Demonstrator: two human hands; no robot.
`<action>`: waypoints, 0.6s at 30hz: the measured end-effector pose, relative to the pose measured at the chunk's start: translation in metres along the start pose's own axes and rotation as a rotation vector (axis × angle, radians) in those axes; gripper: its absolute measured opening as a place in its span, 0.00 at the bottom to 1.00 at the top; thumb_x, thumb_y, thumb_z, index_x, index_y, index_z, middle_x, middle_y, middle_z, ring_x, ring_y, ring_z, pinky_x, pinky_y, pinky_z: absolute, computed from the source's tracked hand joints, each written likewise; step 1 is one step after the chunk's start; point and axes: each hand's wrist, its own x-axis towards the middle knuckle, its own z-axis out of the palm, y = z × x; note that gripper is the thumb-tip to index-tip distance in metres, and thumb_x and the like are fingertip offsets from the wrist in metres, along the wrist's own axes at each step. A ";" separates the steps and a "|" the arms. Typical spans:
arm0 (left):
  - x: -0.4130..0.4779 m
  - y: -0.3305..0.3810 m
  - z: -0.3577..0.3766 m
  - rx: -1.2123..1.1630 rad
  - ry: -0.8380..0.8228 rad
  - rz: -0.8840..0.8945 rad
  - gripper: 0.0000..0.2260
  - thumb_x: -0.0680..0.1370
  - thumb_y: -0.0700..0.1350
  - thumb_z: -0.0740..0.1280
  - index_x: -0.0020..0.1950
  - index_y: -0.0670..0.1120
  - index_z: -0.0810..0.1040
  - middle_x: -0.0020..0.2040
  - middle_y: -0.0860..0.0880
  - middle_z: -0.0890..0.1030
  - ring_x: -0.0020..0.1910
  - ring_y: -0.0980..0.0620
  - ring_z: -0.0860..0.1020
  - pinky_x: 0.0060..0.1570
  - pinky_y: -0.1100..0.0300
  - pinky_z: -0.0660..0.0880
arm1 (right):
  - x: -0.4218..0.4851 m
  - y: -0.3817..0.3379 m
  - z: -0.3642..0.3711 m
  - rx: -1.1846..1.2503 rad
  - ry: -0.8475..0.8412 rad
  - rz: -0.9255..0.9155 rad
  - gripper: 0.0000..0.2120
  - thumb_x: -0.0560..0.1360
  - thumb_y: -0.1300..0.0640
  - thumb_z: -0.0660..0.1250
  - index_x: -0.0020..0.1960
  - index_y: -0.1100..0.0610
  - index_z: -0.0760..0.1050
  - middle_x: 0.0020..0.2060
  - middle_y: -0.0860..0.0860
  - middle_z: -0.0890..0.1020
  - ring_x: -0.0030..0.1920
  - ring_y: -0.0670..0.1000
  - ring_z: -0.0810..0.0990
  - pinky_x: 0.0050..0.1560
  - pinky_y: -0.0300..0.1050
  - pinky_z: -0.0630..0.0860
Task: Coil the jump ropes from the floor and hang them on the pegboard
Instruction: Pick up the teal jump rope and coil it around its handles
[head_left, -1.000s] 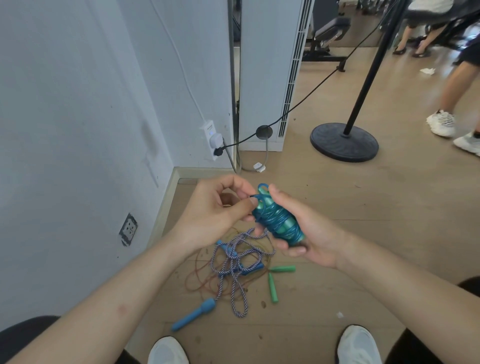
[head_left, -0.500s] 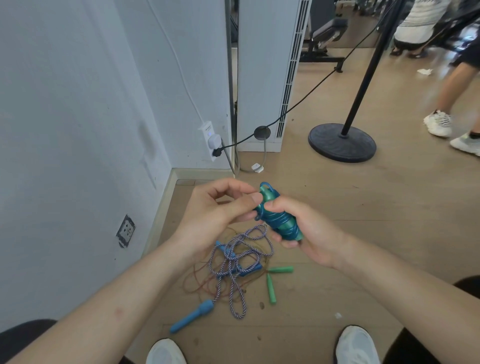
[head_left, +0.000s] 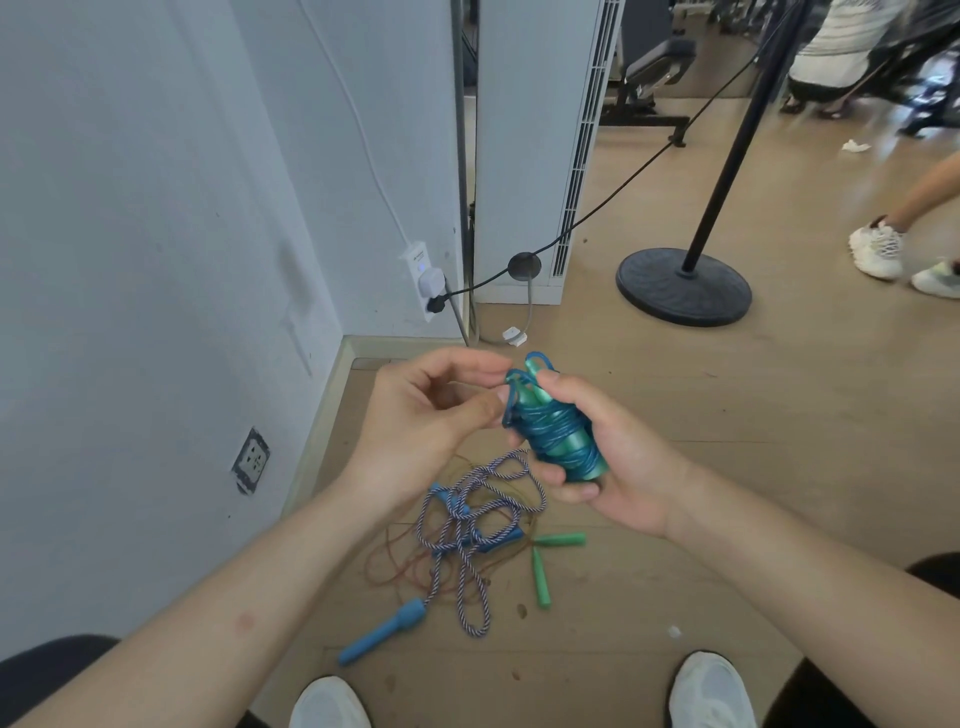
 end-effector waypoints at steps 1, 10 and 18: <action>0.000 0.000 0.000 -0.005 0.021 0.004 0.09 0.71 0.32 0.74 0.48 0.42 0.83 0.42 0.47 0.87 0.39 0.52 0.85 0.41 0.63 0.80 | 0.000 0.000 0.000 0.010 -0.006 -0.003 0.18 0.79 0.42 0.61 0.55 0.56 0.77 0.43 0.54 0.77 0.28 0.48 0.69 0.21 0.38 0.54; -0.001 0.001 -0.001 0.041 -0.001 0.052 0.08 0.74 0.28 0.71 0.47 0.40 0.84 0.40 0.34 0.82 0.32 0.50 0.82 0.38 0.63 0.79 | -0.001 -0.002 0.002 0.012 0.001 -0.023 0.19 0.77 0.41 0.63 0.54 0.54 0.81 0.43 0.55 0.76 0.30 0.49 0.69 0.23 0.39 0.54; -0.002 0.002 0.000 -0.096 -0.066 -0.084 0.09 0.70 0.38 0.74 0.48 0.36 0.83 0.41 0.41 0.85 0.39 0.45 0.85 0.40 0.63 0.80 | -0.002 -0.001 0.003 0.007 0.027 -0.065 0.12 0.74 0.45 0.65 0.48 0.53 0.79 0.40 0.52 0.79 0.31 0.51 0.71 0.27 0.42 0.59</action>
